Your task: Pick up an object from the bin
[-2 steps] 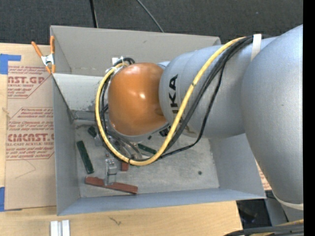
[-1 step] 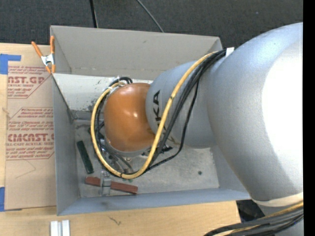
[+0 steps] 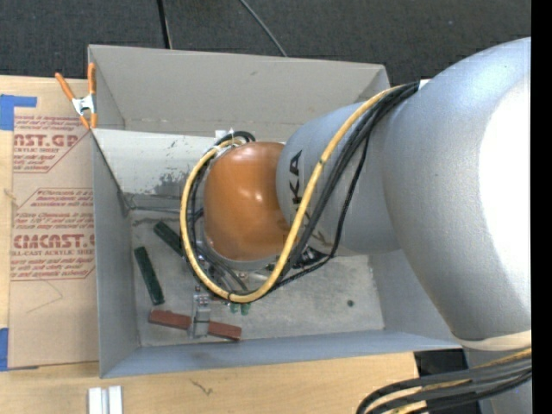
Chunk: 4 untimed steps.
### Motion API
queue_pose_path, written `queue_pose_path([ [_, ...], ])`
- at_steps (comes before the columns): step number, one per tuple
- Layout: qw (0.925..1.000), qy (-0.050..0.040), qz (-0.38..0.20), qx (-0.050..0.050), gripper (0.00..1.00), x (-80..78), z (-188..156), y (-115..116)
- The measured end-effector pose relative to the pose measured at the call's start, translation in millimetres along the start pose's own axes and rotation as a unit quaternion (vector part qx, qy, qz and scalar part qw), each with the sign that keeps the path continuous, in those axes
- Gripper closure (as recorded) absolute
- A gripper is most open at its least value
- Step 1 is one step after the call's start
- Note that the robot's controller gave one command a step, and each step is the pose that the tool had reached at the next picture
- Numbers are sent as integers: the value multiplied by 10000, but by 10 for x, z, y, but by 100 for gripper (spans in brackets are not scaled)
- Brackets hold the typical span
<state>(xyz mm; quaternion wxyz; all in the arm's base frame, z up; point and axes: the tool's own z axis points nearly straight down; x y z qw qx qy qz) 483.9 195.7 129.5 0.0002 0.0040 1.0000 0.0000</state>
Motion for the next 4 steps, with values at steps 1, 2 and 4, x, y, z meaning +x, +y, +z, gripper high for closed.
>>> queue_pose_path([
  [1, 9985, 0, 544, -7, 0, -13, 488, -31],
  [2, 9983, 5, -587, -3, 100, 34, 601, 95],
  [4, 9983, 12, -586, -3, 100, 40, 571, 94],
])
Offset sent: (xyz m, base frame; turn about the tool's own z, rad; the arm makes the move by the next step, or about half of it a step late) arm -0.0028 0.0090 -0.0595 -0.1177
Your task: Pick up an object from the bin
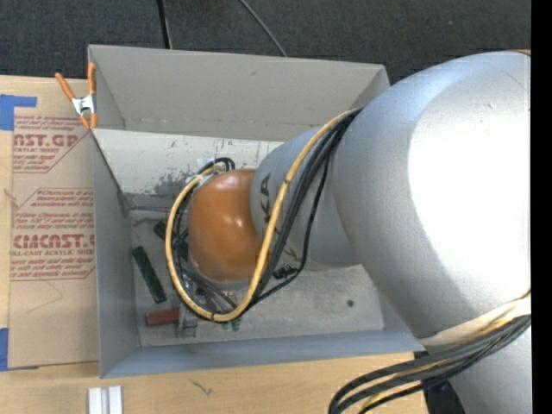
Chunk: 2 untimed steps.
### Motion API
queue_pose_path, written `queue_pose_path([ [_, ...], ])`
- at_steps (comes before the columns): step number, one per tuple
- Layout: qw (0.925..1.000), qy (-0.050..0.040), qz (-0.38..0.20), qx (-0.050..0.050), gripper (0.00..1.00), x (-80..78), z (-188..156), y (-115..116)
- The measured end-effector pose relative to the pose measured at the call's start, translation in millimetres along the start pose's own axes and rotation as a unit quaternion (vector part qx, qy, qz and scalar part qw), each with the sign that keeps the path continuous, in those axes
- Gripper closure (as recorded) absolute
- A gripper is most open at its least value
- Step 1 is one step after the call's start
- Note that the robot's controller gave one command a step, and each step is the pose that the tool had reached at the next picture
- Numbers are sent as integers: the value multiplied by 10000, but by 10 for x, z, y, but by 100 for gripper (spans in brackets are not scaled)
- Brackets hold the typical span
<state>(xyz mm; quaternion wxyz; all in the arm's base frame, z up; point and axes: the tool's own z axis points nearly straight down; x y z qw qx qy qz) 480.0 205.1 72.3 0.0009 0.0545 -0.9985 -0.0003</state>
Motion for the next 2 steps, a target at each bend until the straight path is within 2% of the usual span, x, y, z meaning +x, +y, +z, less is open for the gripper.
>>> queue_pose_path([
  [2, 10000, -7, 1, -3, 100, -2, -131, 4],
])
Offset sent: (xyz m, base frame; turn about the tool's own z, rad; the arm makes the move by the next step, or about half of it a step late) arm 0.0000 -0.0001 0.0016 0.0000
